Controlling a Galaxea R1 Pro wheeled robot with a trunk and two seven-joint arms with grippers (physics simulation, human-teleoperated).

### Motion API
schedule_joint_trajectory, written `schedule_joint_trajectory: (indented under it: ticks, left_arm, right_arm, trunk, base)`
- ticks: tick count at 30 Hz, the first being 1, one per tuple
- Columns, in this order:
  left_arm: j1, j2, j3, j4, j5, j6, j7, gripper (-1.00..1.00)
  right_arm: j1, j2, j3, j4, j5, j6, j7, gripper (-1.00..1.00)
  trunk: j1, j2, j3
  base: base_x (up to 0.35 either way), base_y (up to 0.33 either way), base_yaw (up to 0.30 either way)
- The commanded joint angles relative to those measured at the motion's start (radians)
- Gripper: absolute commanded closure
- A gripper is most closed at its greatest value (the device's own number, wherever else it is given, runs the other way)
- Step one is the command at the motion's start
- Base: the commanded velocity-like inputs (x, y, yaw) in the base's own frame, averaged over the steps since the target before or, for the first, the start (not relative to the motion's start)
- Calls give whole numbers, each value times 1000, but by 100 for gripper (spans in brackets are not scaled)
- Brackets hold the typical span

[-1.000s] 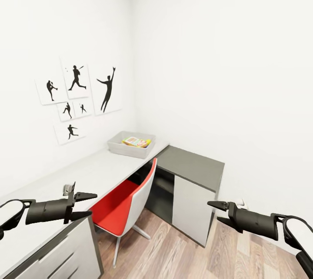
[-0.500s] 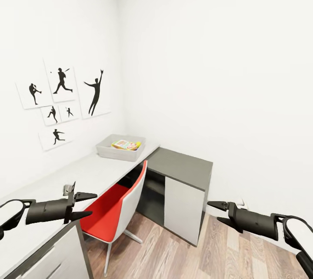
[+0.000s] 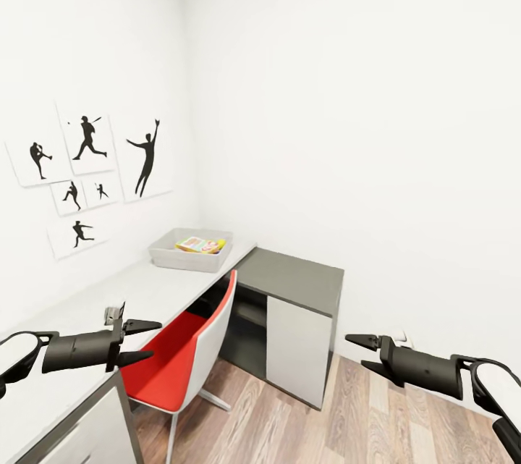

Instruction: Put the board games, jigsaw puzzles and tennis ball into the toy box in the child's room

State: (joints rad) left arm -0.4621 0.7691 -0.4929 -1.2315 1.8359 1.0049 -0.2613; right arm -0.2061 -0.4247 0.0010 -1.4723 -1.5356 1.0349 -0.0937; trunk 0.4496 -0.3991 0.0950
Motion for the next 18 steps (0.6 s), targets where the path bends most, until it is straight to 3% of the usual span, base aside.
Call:
schedule_joint_trajectory:
  ticks: [1,11,18]
  left_arm:
    - [-1,1,-3,1,-6,-1,-10,-100]
    - [-1,1,-2,1,-6,0,-10,-100]
    - [-1,1,-2,1,-6,-1,-10,-100]
  right_arm:
    - [-1,0,0,-1,-10,2,-9,-100]
    - [0,1,-1,1,-9,2,-8,-100]
    - [0,1,-1,2,-9,2,-8,-100]
  trunk:
    - [0,-1,0]
    - [0,-1,-9]
    - [0,-1,-19]
  base:
    - [0,129,-11]
    - [0,131,-98]
    - [0,34,-139]
